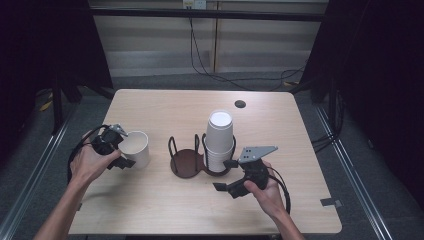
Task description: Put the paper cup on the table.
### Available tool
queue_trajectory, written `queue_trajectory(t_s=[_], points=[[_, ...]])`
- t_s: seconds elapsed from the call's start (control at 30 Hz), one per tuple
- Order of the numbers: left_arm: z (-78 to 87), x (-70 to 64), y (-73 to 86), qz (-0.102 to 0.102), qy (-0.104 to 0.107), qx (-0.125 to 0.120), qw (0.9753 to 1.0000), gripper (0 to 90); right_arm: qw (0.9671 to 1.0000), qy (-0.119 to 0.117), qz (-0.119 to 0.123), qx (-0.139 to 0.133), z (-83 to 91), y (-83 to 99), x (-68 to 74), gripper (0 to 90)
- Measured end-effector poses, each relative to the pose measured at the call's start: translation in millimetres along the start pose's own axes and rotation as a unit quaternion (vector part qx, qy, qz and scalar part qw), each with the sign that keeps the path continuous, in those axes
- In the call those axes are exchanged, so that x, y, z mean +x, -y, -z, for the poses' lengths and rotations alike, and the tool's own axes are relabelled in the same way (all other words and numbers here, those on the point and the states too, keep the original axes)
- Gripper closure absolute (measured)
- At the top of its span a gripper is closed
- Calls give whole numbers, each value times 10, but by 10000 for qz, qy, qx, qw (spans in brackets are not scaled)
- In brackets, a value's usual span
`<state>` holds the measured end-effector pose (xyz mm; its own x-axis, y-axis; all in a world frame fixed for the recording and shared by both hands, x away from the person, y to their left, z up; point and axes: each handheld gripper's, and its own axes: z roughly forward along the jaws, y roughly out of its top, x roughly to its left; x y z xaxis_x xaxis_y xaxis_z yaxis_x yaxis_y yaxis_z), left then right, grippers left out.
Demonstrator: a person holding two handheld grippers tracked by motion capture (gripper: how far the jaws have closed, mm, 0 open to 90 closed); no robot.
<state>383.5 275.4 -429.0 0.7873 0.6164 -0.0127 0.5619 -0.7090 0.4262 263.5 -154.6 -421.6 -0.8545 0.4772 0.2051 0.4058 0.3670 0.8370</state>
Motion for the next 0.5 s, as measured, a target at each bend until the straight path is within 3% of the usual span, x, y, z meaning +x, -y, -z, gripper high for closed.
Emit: queue_trajectory(t_s=[0.1,0.17,0.37,0.4,0.43,0.5], points=[[19,-5,52,-12,74,-104,9999,94,10000,7,0,4,2,-1,2,158],[57,-29,105,-18,136,-294,9995,157,10000,5,-1,6,-2,1,3,158],[127,-107,171,-48,138,-603,9981,159,10000,14,0,6,1,0,3,159],[145,-120,212,37,241,-793,9966,160,10000,28,-4,-4,6,0,4,159],[145,-120,212,37,241,-793,9966,159,10000,28,-4,-4,6,0,4,159],[169,-115,274,175,317,-1041,9939,159,10000,36,-3,-6,12,0,4,159]])
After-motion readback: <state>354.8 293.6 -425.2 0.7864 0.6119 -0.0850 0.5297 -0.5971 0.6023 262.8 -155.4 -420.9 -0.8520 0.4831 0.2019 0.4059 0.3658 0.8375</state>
